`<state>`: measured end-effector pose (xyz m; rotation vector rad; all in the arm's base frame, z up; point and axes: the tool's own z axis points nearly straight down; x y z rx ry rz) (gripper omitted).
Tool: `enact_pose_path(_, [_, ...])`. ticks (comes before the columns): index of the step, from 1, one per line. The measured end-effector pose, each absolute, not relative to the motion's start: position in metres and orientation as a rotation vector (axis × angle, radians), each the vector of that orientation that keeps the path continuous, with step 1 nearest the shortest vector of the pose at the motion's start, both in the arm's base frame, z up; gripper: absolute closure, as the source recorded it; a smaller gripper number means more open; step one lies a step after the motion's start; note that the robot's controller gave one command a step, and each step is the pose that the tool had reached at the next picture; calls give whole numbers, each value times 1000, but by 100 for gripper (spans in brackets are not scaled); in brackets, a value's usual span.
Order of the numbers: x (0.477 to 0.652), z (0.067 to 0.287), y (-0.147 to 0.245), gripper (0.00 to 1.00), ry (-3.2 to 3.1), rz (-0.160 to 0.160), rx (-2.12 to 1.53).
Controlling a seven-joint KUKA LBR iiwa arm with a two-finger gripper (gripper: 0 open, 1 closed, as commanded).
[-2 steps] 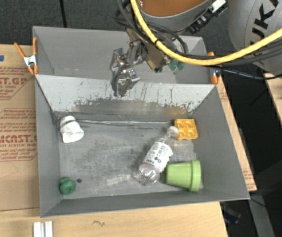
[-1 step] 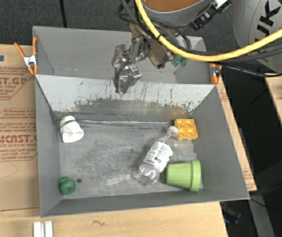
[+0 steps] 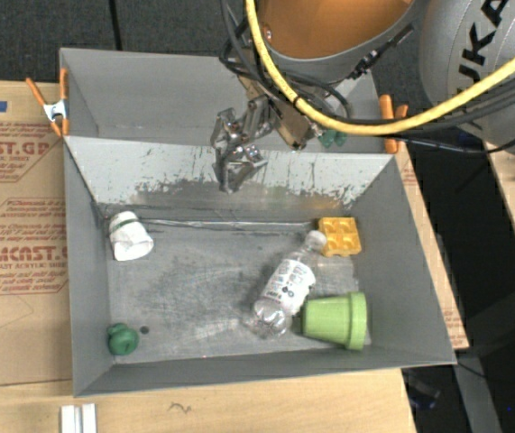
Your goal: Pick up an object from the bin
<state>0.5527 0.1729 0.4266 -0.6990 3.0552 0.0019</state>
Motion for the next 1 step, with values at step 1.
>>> enact_pose_path(1, [553,360,169,100,3046,2,-741])
